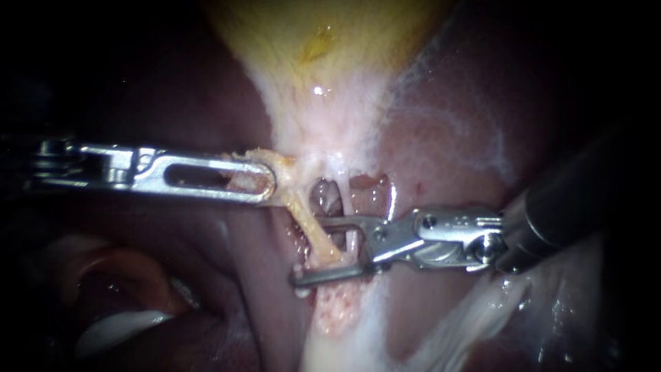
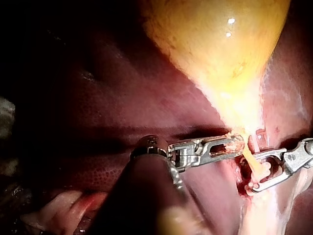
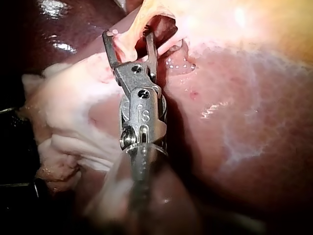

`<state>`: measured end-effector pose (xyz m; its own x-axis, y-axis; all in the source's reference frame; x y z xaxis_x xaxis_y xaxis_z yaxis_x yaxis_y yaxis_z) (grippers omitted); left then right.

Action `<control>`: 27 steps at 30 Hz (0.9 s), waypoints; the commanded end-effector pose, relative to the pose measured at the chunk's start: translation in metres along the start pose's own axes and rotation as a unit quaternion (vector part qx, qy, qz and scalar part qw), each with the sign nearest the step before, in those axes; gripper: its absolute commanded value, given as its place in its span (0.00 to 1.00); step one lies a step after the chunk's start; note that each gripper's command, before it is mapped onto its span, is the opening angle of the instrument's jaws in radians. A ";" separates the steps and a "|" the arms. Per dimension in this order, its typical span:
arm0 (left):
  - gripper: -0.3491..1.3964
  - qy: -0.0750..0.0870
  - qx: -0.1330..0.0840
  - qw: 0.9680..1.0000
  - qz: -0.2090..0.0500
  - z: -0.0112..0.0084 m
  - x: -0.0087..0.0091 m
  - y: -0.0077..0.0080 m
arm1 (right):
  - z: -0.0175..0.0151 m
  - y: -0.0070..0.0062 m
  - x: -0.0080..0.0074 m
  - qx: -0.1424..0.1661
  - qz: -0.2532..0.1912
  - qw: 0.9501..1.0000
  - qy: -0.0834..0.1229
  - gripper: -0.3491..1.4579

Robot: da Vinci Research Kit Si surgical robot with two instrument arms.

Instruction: Going back second clip left tube

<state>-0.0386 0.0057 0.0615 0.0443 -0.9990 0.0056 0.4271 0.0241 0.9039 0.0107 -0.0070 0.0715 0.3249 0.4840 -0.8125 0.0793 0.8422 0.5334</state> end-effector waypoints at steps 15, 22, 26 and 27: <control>0.00 0.000 0.000 1.000 0.000 -0.0001 0.0000 0.0000 | -0.0021 0.0003 0.0004 0.001 -0.011 1.000 0.001 0.47; 0.00 0.000 0.000 1.000 0.000 -0.0001 0.0000 0.0000 | -0.0043 0.0007 0.0015 -0.008 -0.020 1.000 0.000 0.47; 0.00 0.000 0.000 1.000 0.000 -0.0001 0.0001 0.0000 | -0.0062 0.0010 0.0024 -0.015 -0.024 1.000 0.001 0.47; 0.00 0.000 0.000 1.000 0.000 -0.0001 0.0001 0.0000 | -0.0066 0.0010 0.0025 -0.017 -0.025 1.000 0.001 0.47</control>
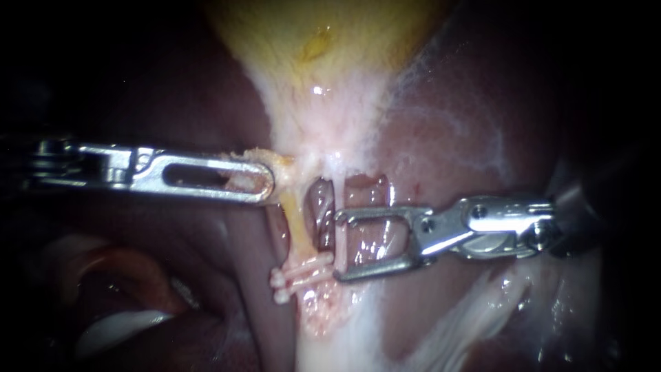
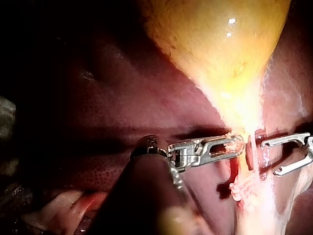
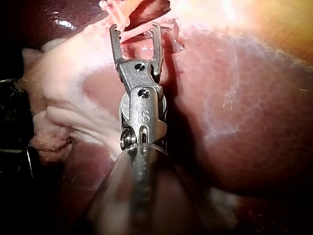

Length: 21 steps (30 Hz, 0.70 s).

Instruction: Going back second clip left tube

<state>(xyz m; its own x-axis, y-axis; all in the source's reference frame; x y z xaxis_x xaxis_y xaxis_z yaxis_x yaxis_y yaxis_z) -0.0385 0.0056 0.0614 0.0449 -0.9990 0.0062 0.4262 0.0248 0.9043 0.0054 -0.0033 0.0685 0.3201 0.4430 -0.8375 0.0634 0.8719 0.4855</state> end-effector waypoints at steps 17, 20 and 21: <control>0.00 0.000 0.000 1.000 0.000 0.0002 -0.0001 0.0003 | -0.0069 0.0003 0.0032 -0.006 -0.031 1.000 0.001 0.47; 0.00 -0.001 -0.001 1.000 0.001 0.0007 -0.0001 0.0007 | -0.0071 0.0002 0.0032 -0.006 -0.031 1.000 0.001 0.47; 0.00 -0.001 -0.001 1.000 0.001 0.0009 -0.0001 0.0008 | -0.0072 0.0002 0.0032 -0.006 -0.031 1.000 0.001 0.47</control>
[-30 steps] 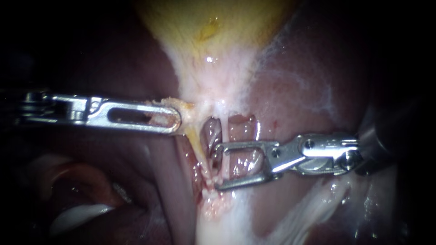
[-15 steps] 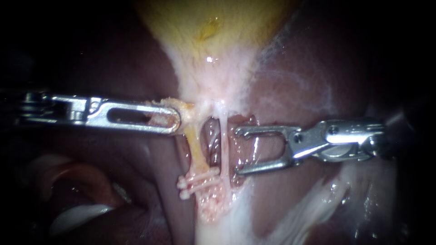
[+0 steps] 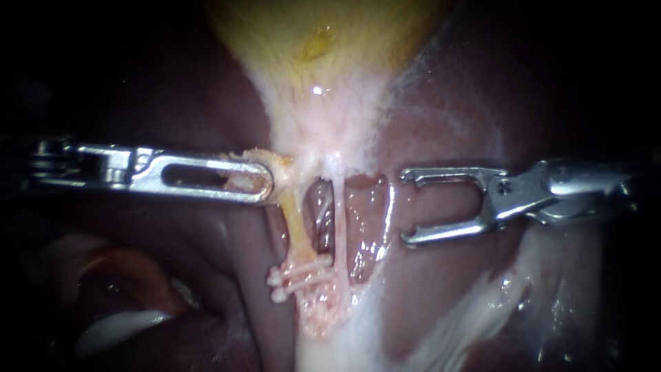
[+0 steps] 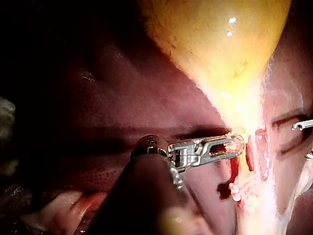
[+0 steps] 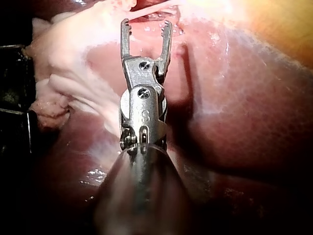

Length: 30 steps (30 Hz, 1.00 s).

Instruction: Going back second clip left tube

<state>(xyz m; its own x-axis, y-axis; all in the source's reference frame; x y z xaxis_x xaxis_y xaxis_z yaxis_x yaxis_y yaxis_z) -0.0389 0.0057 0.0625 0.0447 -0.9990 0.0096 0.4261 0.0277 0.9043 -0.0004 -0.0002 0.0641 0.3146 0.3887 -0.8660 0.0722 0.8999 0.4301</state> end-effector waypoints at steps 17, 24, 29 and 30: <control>0.00 -0.002 -0.012 1.000 0.007 0.0050 -0.0008 0.0044 | -0.0001 -0.0002 0.0001 0.001 -0.003 1.000 0.000 0.47; 0.00 -0.002 -0.012 1.000 0.007 0.0056 -0.0008 0.0046 | -0.0001 -0.0003 0.0002 0.001 -0.003 1.000 0.000 0.47; 0.00 -0.001 -0.011 1.000 0.007 0.0055 -0.0008 0.0046 | -0.0001 -0.0003 0.0003 0.000 -0.002 1.000 0.002 0.47; 0.00 -0.001 -0.011 1.000 0.007 0.0055 -0.0008 0.0046 | -0.0001 -0.0003 0.0003 0.002 -0.002 1.000 0.002 0.47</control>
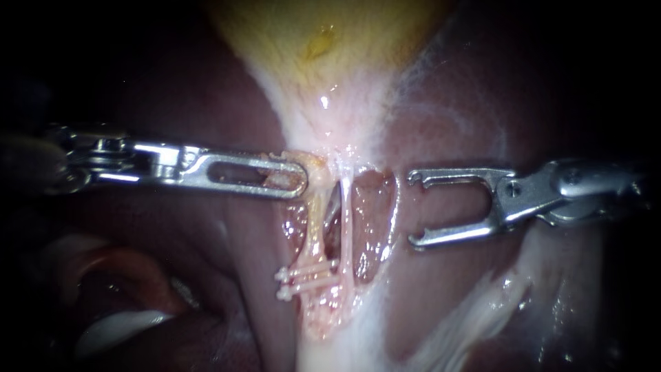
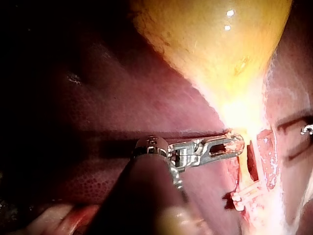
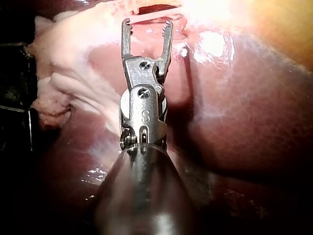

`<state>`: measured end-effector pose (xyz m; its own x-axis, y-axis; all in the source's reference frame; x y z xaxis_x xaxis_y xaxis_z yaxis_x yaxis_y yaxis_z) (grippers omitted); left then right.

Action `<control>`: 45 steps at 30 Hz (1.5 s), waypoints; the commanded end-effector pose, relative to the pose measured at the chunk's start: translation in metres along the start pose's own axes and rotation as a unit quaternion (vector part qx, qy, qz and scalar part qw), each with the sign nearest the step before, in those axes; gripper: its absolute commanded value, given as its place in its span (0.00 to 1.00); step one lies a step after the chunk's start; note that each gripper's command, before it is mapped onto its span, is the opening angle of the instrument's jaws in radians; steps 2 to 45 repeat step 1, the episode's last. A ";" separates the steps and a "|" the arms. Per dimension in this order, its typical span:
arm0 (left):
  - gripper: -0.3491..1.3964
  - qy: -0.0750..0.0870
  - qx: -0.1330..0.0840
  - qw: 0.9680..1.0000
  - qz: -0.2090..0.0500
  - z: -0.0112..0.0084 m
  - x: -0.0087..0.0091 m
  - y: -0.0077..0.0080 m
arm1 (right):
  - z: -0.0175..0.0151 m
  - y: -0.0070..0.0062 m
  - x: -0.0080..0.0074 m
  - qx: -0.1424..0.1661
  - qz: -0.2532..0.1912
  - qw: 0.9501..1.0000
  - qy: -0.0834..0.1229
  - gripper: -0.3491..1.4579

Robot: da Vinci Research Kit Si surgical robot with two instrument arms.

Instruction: Going back second clip left tube

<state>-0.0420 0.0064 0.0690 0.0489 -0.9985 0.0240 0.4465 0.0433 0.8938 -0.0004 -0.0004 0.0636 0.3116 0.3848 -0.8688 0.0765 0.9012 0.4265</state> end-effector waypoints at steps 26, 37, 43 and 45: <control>0.00 0.000 0.001 1.000 0.000 0.0000 0.0000 0.0000 | 0.0000 0.0000 0.0000 0.001 0.000 1.000 0.001 0.47; 0.00 0.000 0.001 1.000 0.000 0.0000 0.0000 0.0000 | 0.0000 0.0000 0.0000 0.001 0.000 1.000 0.001 0.47; 0.00 0.000 0.001 1.000 0.000 0.0000 0.0000 0.0000 | 0.0000 0.0000 0.0000 0.001 0.000 1.000 0.001 0.47; 0.00 0.000 0.001 1.000 0.000 0.0000 0.0000 0.0000 | 0.0000 0.0000 0.0000 0.001 0.000 1.000 0.001 0.47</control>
